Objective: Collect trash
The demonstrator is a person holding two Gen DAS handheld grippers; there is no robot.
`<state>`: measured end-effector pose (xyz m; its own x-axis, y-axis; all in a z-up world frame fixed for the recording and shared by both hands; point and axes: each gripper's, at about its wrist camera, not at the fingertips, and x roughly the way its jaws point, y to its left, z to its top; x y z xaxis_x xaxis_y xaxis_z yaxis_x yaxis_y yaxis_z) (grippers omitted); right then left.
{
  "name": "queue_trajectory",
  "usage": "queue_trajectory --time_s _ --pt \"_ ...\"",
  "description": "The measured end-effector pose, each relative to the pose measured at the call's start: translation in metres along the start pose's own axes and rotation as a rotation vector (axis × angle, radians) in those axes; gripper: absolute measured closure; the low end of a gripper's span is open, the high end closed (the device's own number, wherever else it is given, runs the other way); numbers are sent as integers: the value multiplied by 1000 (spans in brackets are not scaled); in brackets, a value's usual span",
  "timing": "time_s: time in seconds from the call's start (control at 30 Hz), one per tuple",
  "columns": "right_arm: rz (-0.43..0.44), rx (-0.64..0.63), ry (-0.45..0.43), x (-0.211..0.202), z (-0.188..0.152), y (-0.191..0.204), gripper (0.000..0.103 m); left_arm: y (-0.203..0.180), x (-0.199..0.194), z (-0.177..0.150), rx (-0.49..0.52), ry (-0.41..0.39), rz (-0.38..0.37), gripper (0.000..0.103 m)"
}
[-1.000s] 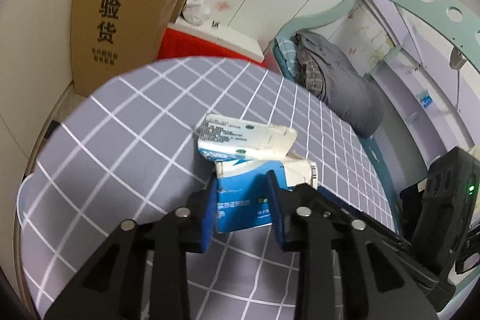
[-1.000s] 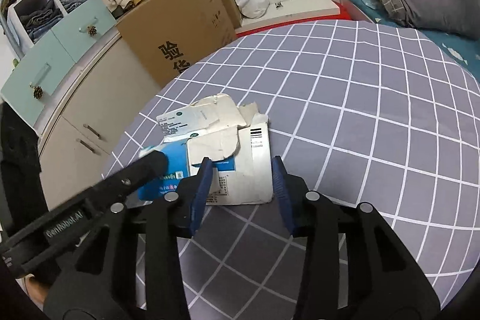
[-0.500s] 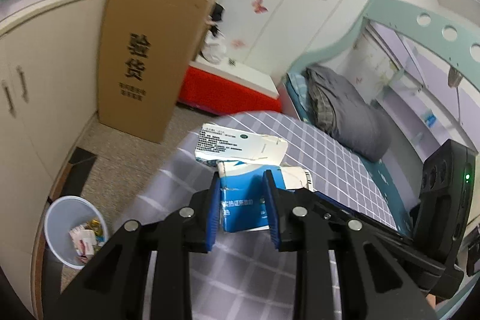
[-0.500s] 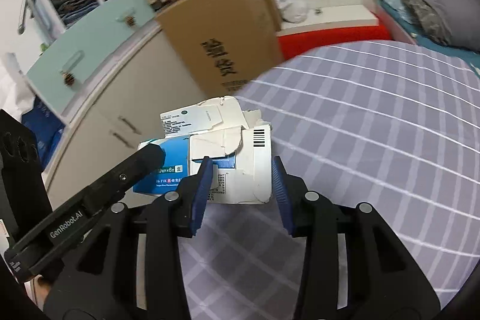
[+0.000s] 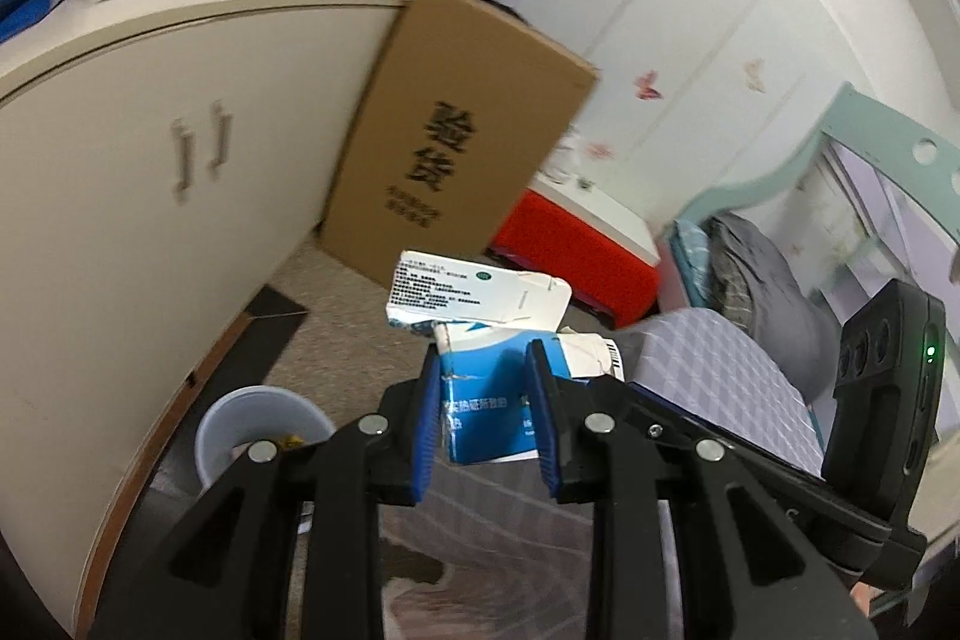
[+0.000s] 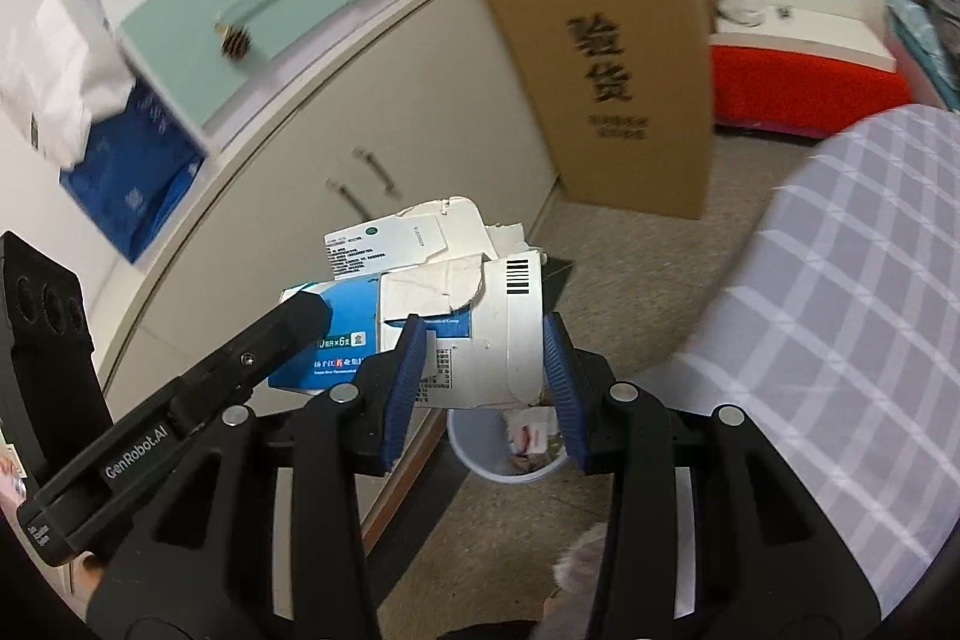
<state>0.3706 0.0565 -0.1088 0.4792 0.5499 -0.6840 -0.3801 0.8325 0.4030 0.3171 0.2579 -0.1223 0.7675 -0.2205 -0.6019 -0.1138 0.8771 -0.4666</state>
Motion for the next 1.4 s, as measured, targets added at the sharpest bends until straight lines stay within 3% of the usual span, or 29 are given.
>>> queue_trajectory --time_s 0.37,0.43,0.47,0.5,0.53,0.7,0.87,1.07,1.4 --pt "18 -40 131 89 -5 37 62 87 27 3 -117 51 59 73" --pt "20 -50 146 103 -6 40 57 97 39 2 -121 72 93 68" --pt "16 -55 158 113 -7 40 49 103 46 3 -123 81 155 56" --pt "-7 -60 173 121 -7 40 41 113 54 3 -127 97 255 29" --pt "-46 -65 193 130 -8 36 38 124 60 1 -133 106 315 22" --pt "-129 -61 248 147 -19 18 38 153 73 -16 -184 168 331 21" --pt "-149 -125 229 134 -23 35 35 136 70 -18 -155 177 364 21" --pt "-143 -156 188 96 -23 47 32 97 35 -10 -82 111 389 20" --pt "-137 -153 6 -29 -25 47 27 5 -58 -6 64 -35 413 17"
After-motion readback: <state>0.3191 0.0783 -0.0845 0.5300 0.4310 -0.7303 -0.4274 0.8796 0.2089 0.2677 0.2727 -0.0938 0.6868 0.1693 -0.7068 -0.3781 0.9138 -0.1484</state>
